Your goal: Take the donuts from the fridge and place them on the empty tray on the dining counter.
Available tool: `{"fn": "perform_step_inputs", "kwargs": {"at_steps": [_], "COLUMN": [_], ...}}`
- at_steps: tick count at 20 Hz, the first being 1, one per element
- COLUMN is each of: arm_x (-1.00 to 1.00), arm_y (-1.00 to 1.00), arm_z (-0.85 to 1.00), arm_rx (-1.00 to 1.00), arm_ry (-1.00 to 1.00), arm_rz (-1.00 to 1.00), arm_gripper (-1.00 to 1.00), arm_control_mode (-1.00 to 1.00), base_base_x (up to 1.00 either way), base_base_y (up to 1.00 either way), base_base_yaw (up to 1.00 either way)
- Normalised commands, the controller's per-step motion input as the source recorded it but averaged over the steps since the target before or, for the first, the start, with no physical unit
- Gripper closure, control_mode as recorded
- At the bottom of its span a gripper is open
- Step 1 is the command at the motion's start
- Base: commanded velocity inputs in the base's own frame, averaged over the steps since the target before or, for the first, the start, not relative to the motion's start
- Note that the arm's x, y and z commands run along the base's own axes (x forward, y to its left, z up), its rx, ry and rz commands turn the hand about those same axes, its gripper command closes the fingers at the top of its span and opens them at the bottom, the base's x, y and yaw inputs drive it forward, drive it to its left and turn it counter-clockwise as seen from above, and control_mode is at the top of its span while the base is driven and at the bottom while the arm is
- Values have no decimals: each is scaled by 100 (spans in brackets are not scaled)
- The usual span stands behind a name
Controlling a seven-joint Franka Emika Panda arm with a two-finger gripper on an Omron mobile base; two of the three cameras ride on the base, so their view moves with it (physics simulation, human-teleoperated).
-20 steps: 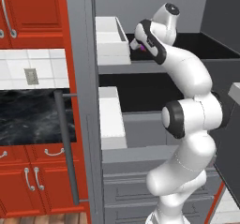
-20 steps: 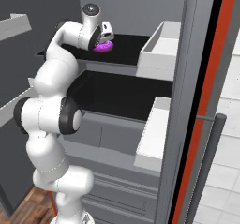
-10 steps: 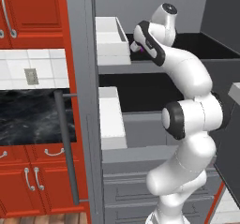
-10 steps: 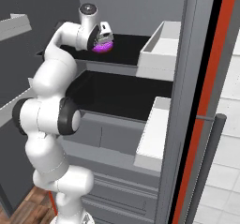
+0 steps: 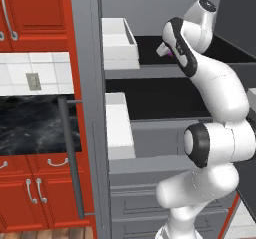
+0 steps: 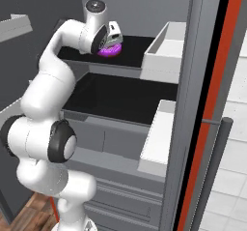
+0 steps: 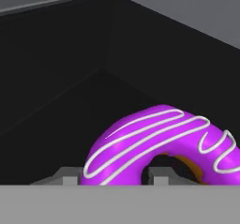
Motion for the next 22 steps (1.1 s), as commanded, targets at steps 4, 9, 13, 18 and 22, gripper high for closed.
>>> {"fn": "perform_step_inputs", "kwargs": {"at_steps": [4, 9, 13, 18, 22], "arm_x": [-100, -100, -100, -100, -100], "arm_y": [-3, 13, 19, 13, 0], "arm_z": [6, 0, 1, 2, -23], "arm_rx": [0, 0, -3, -5, -2], "arm_ry": [-18, -16, -1, -5, -13], "arm_rz": [2, 5, 7, 7, 0], "arm_gripper": [100, 100, 100, 100, 100], "arm_control_mode": [-100, -100, -100, -100, -100], "base_base_x": [0, 0, 0, 0, 0], "base_base_y": [0, 0, 0, 0, 0], "base_base_yaw": [0, 0, 0, 0, 0]}}
